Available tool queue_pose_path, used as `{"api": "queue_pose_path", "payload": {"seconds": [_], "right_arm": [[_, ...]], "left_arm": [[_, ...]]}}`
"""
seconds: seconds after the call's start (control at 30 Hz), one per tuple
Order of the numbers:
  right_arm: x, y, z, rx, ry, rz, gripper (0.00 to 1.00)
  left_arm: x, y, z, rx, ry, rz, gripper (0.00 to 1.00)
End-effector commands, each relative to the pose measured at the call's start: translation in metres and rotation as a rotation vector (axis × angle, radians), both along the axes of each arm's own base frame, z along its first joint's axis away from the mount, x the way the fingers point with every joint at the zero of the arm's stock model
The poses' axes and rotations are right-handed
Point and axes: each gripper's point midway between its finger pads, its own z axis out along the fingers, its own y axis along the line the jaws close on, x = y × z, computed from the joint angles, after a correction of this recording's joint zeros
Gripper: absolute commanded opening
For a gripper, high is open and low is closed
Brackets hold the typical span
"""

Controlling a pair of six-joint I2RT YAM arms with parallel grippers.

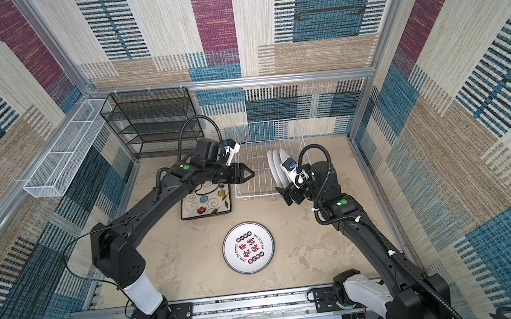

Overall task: Unload the plates from the dish rack
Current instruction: Pick up a plate from the dish rack.

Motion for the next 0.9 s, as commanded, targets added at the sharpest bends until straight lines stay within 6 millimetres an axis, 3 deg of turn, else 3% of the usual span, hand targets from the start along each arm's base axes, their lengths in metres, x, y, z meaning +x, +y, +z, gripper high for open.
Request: {"api": "queue_pose_path", "payload": {"seconds": [0.0,0.23,0.4,0.67,0.87], "right_arm": [[0.001,-0.004,0.002,0.06,0.025,-0.03,1.0],[0.005,-0.024,0.01,0.076,-0.006,-0.112,1.0],[0.006,-0.029,0.016,0.103,-0.022,-0.132,1.0],[0.009,-0.029,0.02,0.108,-0.027,-0.132,1.0],[0.011,-0.028,0.02,0.107,-0.027,-0.127,1.0]], "left_arm": [[0.016,-0.023,0.006,-0.053,-0.034,-0.011,0.66],[0.045,-0.054,-0.014,-0.074,-0.02,0.003,0.63],[0.062,-0.069,-0.033,-0.067,0.003,0.019,0.53],[0.078,-0.076,-0.056,-0.014,0.022,0.06,0.34],[0.084,-0.078,-0.068,-0.016,0.049,0.091,0.29]]}}
